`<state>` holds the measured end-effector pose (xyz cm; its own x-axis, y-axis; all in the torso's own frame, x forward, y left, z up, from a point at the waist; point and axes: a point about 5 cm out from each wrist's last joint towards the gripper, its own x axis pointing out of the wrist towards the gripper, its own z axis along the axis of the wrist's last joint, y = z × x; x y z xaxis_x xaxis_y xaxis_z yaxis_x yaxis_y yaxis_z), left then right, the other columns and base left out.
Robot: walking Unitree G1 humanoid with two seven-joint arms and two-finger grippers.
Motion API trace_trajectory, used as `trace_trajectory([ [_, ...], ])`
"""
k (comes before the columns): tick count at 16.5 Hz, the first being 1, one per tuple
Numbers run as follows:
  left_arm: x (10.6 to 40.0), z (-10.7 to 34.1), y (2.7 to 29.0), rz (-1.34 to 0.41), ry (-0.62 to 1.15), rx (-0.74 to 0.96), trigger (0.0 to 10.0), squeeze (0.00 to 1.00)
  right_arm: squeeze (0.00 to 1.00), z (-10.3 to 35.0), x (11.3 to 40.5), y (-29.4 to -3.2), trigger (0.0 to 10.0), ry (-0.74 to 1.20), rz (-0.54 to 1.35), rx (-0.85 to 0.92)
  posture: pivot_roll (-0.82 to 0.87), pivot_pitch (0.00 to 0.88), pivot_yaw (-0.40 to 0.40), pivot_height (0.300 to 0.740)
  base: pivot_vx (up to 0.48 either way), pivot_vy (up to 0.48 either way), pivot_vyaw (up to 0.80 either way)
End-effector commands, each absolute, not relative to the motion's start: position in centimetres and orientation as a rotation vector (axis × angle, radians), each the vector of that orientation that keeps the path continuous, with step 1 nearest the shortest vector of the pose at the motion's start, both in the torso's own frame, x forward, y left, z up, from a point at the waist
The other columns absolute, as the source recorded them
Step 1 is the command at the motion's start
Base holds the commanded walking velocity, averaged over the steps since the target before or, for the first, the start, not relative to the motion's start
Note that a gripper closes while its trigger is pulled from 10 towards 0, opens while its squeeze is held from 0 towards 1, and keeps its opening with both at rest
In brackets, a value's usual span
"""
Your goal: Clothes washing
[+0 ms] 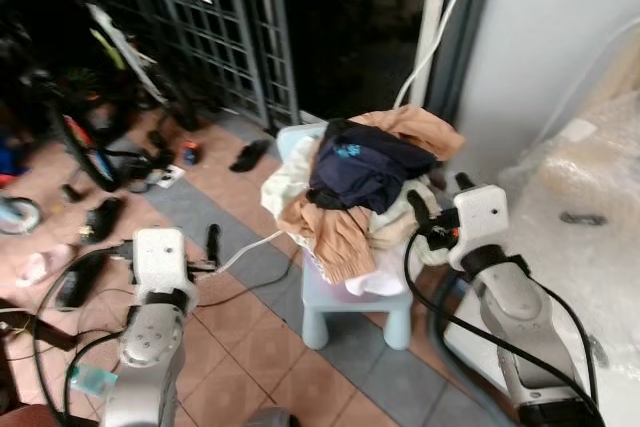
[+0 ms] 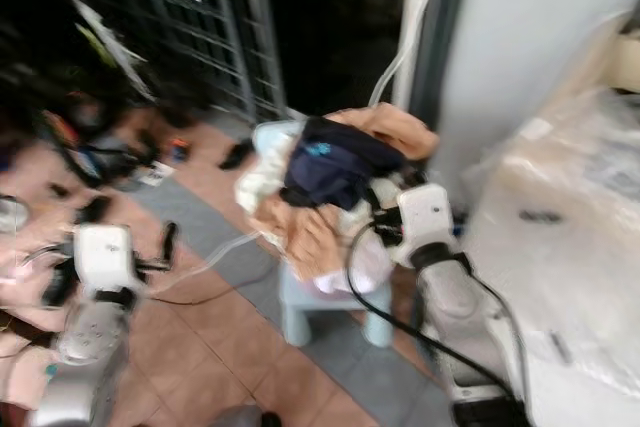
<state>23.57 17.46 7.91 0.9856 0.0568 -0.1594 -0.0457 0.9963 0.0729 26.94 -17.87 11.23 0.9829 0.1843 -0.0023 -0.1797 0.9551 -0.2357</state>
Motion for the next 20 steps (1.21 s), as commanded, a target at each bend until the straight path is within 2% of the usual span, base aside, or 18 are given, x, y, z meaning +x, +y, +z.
trace_trajectory([
  [1,23.9,8.6,17.8,0.053,0.138,0.084,10.0,0.00,0.00,11.5,27.2,-17.6,10.0,-0.033,0.190,-0.216,-0.03,0.000,0.070,0.740,0.435,0.000,0.00],
  [8,24.3,8.7,17.6,0.039,0.134,0.084,10.0,0.00,0.00,10.6,27.9,-17.1,10.0,0.018,0.246,-0.263,-0.02,0.000,0.074,0.740,0.463,0.000,0.00],
  [10,24.4,8.7,17.4,0.030,0.136,0.078,10.0,0.00,0.00,10.4,28.3,-16.9,10.0,0.045,0.272,-0.249,-0.02,0.000,0.073,0.740,0.000,0.000,0.00],
  [12,24.6,8.8,17.4,0.039,0.135,0.079,10.0,0.00,0.00,10.4,28.6,-16.0,10.0,0.064,0.384,-0.236,-0.01,0.000,0.069,0.740,0.000,0.000,0.00],
  [14,24.6,8.8,17.4,0.043,0.134,0.080,10.0,0.00,0.00,10.7,28.9,-15.5,10.0,0.038,0.455,-0.294,-0.01,0.000,0.069,0.740,0.000,0.000,0.79],
  [18,24.3,8.8,17.5,0.054,0.154,0.074,10.0,0.00,0.00,10.2,29.7,-15.3,10.0,0.093,0.458,-0.281,0.01,0.000,0.069,0.740,0.000,0.000,0.79],
  [20,24.3,8.8,17.6,0.049,0.160,0.071,10.0,0.00,0.00,9.9,30.0,-15.3,10.0,0.117,0.437,-0.279,0.01,0.001,0.069,0.740,0.000,0.240,0.23],
])
